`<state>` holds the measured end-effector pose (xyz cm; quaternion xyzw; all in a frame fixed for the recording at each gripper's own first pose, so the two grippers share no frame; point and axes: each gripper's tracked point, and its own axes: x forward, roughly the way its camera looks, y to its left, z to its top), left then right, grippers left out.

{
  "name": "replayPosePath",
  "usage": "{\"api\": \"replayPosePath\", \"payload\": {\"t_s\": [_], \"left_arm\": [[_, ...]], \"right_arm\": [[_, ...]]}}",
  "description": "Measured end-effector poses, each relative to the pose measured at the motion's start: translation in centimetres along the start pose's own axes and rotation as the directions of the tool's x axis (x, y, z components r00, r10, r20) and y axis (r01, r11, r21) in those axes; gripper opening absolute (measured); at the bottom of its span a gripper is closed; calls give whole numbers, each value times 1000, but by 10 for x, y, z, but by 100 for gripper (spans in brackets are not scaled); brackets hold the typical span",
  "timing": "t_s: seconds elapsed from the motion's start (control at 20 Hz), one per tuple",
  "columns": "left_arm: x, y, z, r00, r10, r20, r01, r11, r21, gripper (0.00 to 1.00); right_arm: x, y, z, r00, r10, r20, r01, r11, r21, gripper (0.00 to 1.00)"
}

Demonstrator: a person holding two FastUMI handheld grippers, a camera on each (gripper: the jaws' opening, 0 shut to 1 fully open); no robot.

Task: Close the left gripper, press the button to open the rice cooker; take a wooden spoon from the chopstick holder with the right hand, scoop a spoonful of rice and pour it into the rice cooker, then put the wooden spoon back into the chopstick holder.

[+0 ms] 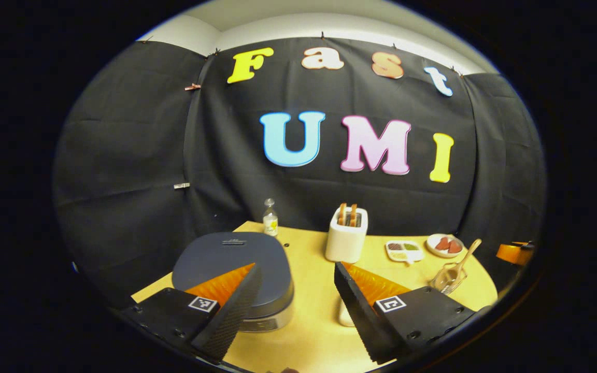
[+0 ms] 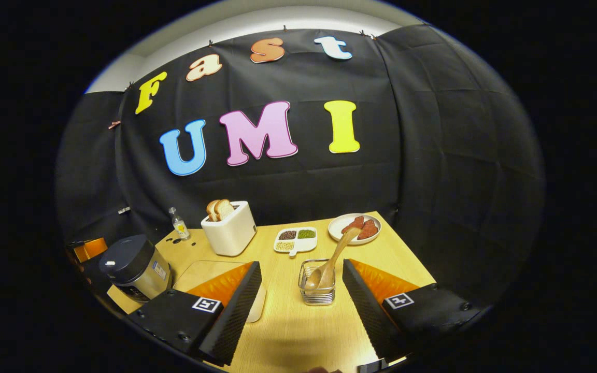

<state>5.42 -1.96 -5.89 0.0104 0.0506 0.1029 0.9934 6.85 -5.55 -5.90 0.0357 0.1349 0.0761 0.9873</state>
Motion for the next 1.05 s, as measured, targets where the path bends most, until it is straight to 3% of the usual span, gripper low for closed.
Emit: {"api": "replayPosePath", "payload": {"t_s": [0.25,0.35,0.55,0.7,0.9,1.05], "left_arm": [[-31,-50,26,992,-73,100,66,995,72,98],[-46,-55,36,986,-98,135,84,991,106,94],[-70,-78,31,967,-226,116,205,965,166,94],[-82,-80,17,955,-289,69,280,953,113,96],[-76,-57,11,959,-274,69,273,962,30,95],[-73,-41,2,964,-260,61,258,965,34,96]], "right_arm": [[-34,-12,16,997,-51,49,52,999,-3,98],[-50,-10,19,995,-78,63,77,997,24,98],[-75,5,16,987,-145,64,144,989,16,98],[-87,24,16,984,-158,84,160,987,-14,99],[-103,40,-4,979,-191,74,192,981,-14,99],[-116,60,-22,986,-161,49,161,987,1,98]]}}
